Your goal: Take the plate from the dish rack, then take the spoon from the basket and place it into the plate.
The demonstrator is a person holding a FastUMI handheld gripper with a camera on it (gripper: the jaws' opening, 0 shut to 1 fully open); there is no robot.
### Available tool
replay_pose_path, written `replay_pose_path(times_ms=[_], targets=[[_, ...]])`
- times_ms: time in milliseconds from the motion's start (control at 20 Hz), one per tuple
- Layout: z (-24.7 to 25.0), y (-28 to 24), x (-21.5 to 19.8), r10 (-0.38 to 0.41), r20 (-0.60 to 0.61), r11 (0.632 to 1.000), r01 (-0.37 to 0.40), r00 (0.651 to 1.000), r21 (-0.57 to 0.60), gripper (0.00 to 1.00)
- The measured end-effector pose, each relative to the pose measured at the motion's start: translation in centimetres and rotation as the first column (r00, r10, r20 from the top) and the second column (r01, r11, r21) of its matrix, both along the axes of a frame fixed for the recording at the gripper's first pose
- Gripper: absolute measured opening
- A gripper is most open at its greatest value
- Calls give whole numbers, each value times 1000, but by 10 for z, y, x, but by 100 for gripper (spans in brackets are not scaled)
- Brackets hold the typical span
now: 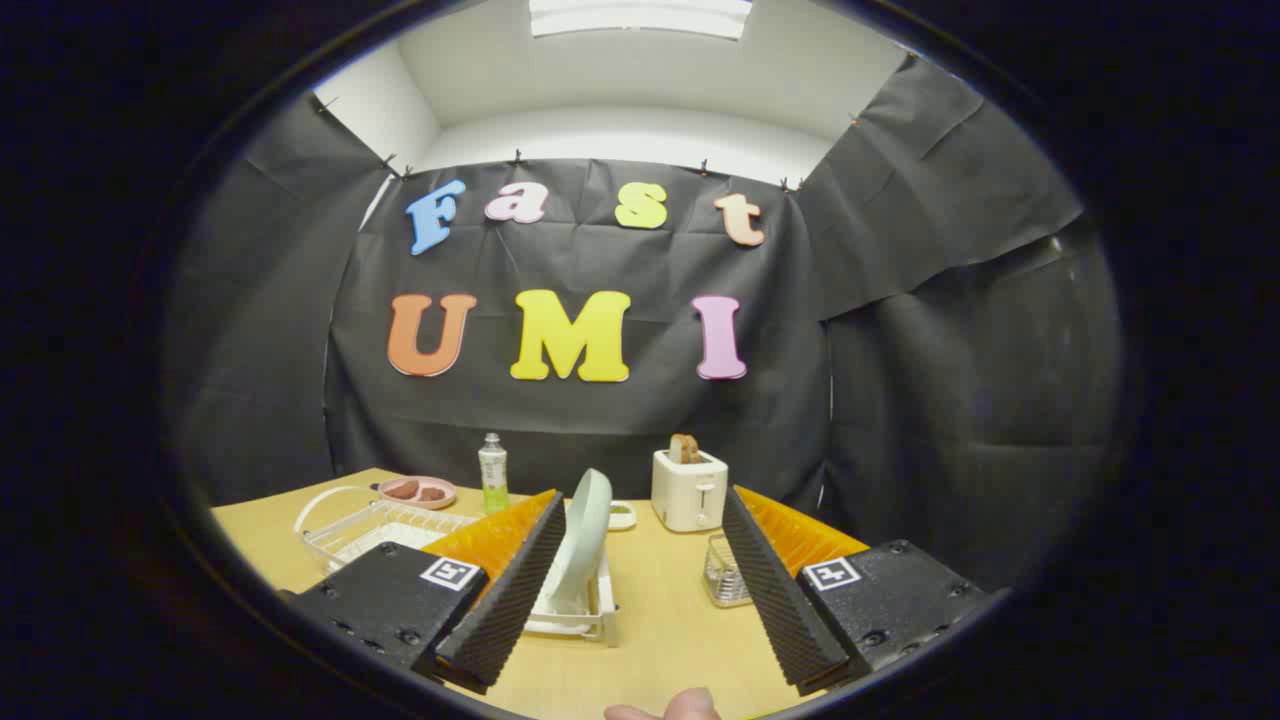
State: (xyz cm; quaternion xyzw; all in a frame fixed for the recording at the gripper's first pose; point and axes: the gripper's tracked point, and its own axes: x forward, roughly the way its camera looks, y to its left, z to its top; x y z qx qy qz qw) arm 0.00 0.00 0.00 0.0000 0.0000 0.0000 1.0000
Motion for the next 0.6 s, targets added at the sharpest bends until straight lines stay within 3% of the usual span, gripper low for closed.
replay_pose_path(times_ms=[250, 600], targets=[[1, 14, 2, 5, -3, 999, -6, 1000, -51, 100], [14, 20, -3, 17, 9, 1000, -17, 1000, -25, 100]])
